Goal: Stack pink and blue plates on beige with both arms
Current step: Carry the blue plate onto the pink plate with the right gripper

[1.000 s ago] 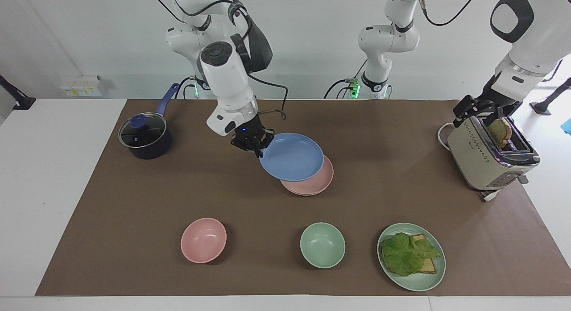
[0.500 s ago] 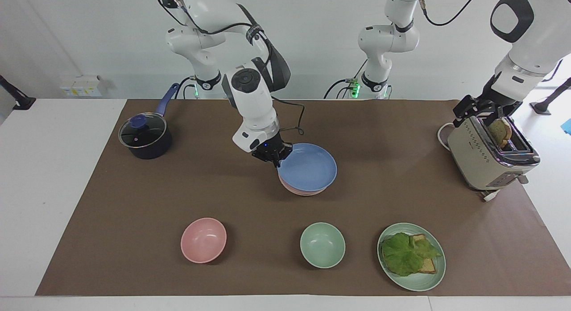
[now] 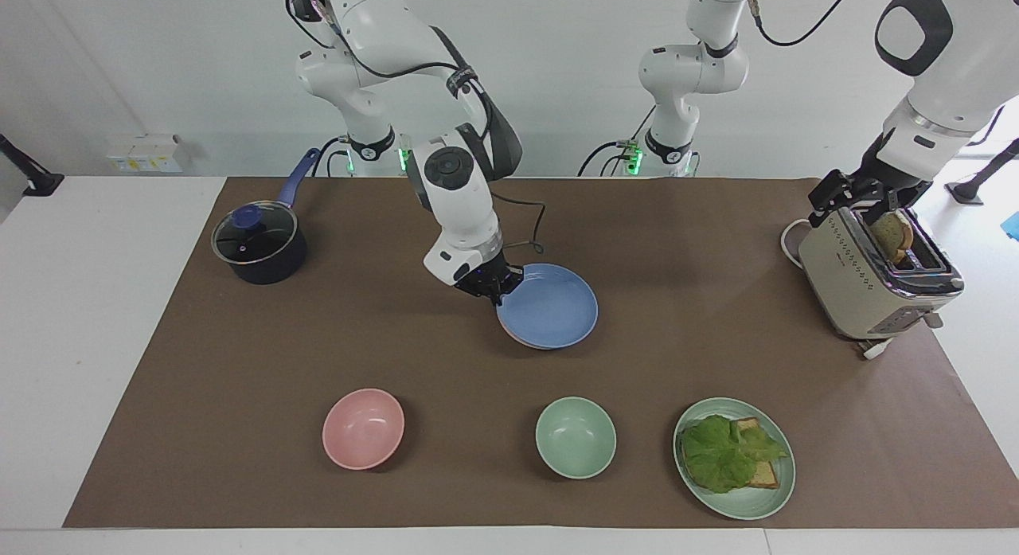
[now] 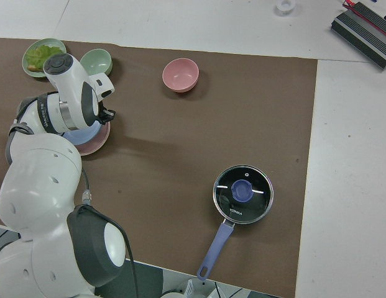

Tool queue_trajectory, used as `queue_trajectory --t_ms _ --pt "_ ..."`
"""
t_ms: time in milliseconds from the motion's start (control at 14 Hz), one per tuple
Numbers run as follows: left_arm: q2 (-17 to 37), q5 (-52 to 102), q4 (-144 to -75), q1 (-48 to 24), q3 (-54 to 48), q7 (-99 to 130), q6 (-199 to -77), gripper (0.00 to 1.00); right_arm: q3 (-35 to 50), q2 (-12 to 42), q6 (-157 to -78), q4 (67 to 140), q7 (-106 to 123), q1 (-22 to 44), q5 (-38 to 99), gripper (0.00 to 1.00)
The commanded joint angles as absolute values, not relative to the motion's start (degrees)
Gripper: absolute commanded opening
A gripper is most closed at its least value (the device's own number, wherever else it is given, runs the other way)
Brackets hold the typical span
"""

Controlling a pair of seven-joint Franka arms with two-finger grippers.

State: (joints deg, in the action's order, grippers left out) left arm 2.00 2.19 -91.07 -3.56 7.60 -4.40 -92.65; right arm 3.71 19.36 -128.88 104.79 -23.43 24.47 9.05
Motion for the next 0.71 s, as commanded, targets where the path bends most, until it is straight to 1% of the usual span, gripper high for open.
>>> queue_trajectory --t_ms 0,643 --pt "1.67 0.97 -90.79 -3.78 7.65 -4.75 -92.02 1.0 3.78 18.37 -130.43 106.96 -22.94 24.52 10.46 0.0" --pt "1.67 0.97 -90.79 -3.69 7.65 -4.75 -92.02 1.0 3.78 18.63 -130.52 107.75 -23.03 24.52 10.63 0.0"
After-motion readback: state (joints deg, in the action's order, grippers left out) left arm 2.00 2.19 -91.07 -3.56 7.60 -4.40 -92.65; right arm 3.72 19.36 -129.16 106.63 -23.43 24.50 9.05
